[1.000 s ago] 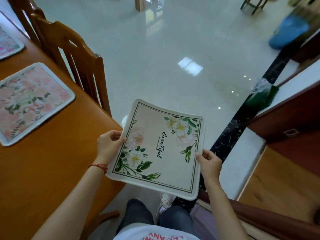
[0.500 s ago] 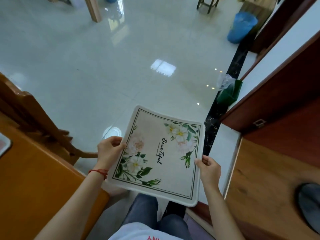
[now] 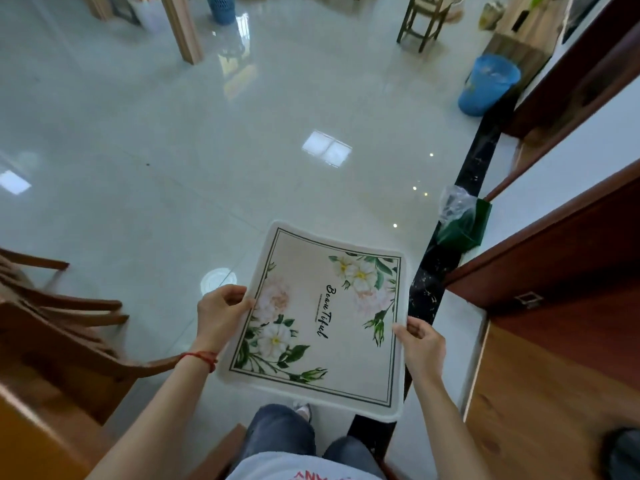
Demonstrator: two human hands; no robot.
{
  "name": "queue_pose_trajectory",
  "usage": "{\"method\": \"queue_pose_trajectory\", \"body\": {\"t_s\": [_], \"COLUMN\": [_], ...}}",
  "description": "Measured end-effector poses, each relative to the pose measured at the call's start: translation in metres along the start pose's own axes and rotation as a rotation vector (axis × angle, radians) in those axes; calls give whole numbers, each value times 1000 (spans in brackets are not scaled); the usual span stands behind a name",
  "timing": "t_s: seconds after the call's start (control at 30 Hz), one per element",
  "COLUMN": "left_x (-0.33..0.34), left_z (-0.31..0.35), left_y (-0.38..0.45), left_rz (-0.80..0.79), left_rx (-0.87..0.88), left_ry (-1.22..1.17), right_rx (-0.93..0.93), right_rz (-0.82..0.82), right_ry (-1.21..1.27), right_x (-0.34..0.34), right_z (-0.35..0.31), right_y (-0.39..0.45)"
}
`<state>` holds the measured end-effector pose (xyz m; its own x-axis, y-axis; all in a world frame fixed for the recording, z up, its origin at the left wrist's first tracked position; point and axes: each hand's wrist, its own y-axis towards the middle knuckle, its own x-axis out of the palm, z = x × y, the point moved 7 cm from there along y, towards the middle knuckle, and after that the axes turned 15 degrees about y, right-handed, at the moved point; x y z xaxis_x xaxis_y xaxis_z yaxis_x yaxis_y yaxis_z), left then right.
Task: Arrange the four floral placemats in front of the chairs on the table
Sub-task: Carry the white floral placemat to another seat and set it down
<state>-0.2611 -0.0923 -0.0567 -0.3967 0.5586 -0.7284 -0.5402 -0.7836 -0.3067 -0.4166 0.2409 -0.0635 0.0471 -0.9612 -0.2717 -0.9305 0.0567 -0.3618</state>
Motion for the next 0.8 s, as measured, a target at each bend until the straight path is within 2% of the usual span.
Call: {"method": "queue_pose_trajectory", "body": {"t_s": [0.37,0.8], "left_x": [-52,-93], "left_z": [-14,-73], "left_y": [71,83], "left_rz": [193,553], "left_rx": [-229,-644], "left_ry": [-158,-325], "right_rx": [-198,-201], "right_rz": [-311,-860], "right_ry": [-107,-255], "right_x": [148,359], "right_z": [-100,-178], "right_y": [86,120]}}
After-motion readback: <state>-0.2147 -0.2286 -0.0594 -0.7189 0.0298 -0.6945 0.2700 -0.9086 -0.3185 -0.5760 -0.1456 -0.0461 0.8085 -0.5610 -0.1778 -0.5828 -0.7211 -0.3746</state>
